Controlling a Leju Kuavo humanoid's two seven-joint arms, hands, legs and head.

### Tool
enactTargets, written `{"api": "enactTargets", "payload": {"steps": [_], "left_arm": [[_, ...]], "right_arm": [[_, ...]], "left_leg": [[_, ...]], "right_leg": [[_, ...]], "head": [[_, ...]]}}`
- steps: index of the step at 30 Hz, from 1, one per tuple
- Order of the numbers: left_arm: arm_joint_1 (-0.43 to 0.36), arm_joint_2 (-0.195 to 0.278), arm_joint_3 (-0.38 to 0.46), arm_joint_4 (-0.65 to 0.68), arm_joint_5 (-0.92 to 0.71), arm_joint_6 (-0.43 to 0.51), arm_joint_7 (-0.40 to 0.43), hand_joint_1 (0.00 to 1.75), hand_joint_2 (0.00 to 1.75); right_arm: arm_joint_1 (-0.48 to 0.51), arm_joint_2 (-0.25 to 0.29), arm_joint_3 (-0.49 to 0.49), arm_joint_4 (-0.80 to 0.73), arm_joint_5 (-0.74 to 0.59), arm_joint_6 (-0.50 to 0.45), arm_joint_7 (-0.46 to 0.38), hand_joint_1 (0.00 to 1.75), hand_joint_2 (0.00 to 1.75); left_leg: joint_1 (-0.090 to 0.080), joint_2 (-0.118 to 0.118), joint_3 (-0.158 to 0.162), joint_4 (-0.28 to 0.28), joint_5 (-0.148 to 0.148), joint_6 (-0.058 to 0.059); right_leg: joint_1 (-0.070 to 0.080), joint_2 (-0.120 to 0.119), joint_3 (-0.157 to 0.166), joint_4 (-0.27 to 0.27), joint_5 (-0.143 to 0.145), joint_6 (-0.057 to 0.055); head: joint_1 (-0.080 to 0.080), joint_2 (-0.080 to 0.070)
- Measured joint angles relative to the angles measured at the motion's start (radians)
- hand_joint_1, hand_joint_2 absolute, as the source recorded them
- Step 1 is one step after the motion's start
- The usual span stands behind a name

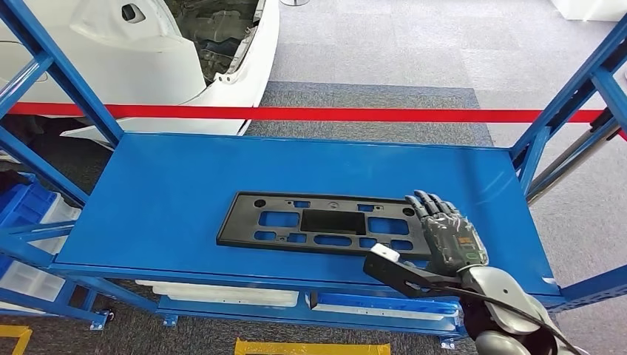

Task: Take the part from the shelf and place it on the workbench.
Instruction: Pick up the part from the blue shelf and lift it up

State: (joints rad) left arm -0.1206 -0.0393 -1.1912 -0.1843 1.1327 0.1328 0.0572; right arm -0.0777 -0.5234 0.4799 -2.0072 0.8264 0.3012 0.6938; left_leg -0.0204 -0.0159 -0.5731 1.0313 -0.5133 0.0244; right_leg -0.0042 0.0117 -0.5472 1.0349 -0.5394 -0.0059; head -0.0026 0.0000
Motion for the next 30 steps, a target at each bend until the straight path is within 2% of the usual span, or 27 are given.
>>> {"api": "enactTargets", "payload": {"steps": [3,6,17,21,27,30], "left_arm": [[-0.001,0.0,-0.001,0.0,0.001,-0.001,0.0,0.0,0.0],[-0.001,0.0,-0.001,0.0,0.005,-0.002,0.0,0.0,0.0],[-0.001,0.0,-0.001,0.0,0.016,0.0,0.0,0.0,0.0],[-0.001,0.0,-0.001,0.0,0.018,-0.001,0.0,0.0,0.0],[-0.001,0.0,-0.008,0.0,0.014,-0.003,0.0,0.0,0.0],[-0.002,0.0,-0.013,0.0,0.012,-0.003,0.0,0.0,0.0]], "right_arm": [[-0.023,0.002,0.047,0.018,-0.084,-0.088,-0.014,0.0,1.75],[-0.06,0.004,0.105,0.037,-0.102,-0.162,-0.035,0.0,1.75],[-0.116,0.015,0.224,0.062,-0.017,-0.217,-0.061,0.0,1.75],[-0.119,0.026,0.248,0.062,-0.026,-0.23,-0.077,0.0,1.75],[-0.101,0.056,0.274,0.107,-0.163,-0.325,-0.182,0.0,1.75],[-0.092,0.066,0.284,0.143,-0.18,-0.364,-0.234,0.0,1.75]], "left_leg": [[0.0,0.0,0.001,-0.001,0.0,0.0],[0.0,0.0,0.002,-0.001,0.0,0.0],[0.0,0.0,0.003,-0.002,0.0,0.0],[0.0,0.0,0.003,-0.002,0.0,-0.001],[0.0,0.0,0.004,-0.002,0.0,-0.001],[0.0,0.0,0.004,-0.003,0.0,-0.001]], "right_leg": [[0.001,0.0,0.0,0.0,0.0,0.0],[0.001,0.0,0.001,0.0,0.0,0.0],[0.001,0.0,0.002,0.0,-0.001,0.001],[0.001,0.0,0.002,0.0,-0.001,0.001],[0.001,0.0,0.003,-0.001,-0.001,0.0],[0.0,0.0,0.003,-0.001,-0.001,0.0]], "head": [[0.0,0.0],[0.0,0.0],[0.001,0.0],[0.002,0.0],[0.002,0.0],[0.002,0.0]]}}
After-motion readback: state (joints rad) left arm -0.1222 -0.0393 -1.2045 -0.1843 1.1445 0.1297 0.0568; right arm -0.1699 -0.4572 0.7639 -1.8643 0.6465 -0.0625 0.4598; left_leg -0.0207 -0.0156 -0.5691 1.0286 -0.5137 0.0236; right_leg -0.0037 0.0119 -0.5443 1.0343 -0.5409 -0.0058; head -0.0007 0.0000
